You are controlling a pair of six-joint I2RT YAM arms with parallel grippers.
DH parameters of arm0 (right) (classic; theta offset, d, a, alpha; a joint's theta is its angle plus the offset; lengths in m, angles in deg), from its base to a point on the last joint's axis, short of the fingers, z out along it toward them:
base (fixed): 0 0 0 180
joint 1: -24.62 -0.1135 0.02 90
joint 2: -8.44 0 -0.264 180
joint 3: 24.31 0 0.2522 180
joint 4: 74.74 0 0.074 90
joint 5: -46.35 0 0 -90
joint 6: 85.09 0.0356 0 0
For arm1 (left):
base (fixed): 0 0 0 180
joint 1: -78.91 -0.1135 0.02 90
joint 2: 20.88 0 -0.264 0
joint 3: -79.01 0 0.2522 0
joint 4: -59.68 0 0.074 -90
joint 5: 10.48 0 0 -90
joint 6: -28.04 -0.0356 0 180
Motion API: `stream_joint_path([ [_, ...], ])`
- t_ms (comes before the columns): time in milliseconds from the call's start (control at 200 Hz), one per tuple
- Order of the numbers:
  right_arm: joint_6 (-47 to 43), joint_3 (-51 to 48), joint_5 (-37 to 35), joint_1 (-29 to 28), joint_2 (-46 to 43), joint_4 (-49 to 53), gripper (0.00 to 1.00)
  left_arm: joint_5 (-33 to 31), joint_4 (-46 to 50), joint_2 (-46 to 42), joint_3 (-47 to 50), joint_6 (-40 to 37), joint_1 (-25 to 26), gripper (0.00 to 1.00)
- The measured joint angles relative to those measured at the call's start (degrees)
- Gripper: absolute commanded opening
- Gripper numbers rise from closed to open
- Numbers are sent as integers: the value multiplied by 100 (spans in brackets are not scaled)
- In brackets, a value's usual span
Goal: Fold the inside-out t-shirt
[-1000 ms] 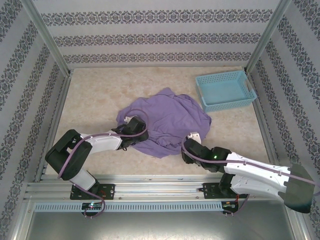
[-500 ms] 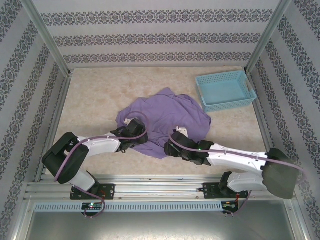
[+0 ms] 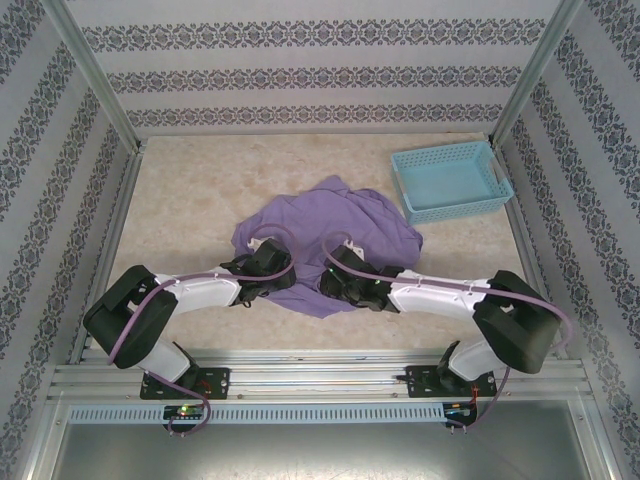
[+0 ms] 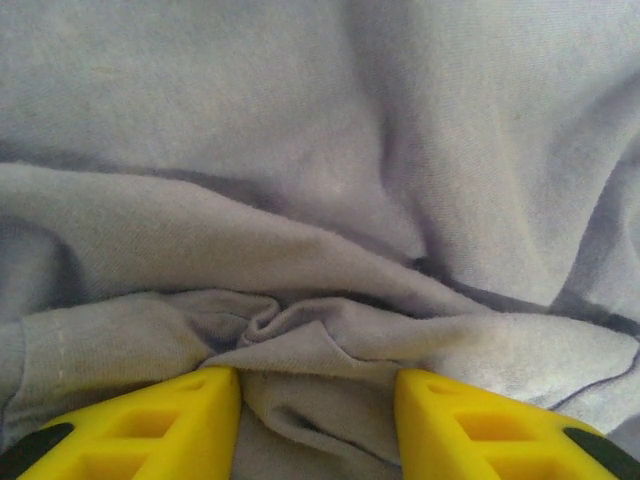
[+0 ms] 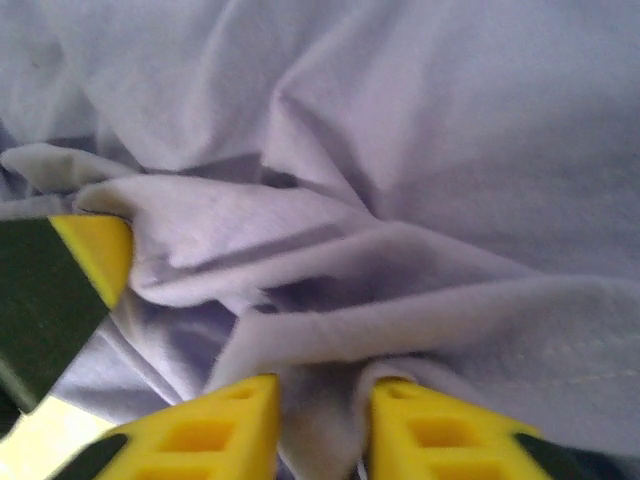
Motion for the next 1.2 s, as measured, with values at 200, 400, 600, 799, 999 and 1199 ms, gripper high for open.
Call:
stream_joint_path([
  [200, -339, 376, -127, -15, -116, 363, 0, -96, 44, -70, 68, 0, 7, 46],
  [400, -896, 608, -490, -15, -1386, 1329, 0, -592, 717, -48, -138, -42, 39, 48],
  [600, -1298, 715, -411, 334, -2723, 1742, 0, -673, 905, -271, -140, -330, 39, 52],
  [799, -1519, 623, -87, 802, -2771, 1910, 0, -372, 966, -844, -149, -743, 44, 68],
  [999, -1821, 623, -37, 811, -2874, 2186, 0, -426, 1340, -1676, -179, -981, 11, 80],
  [1199, -2079, 317, -363, 852, -3792, 2588, 0, -496, 1891, -1569, -240, -1082, -734, 86],
])
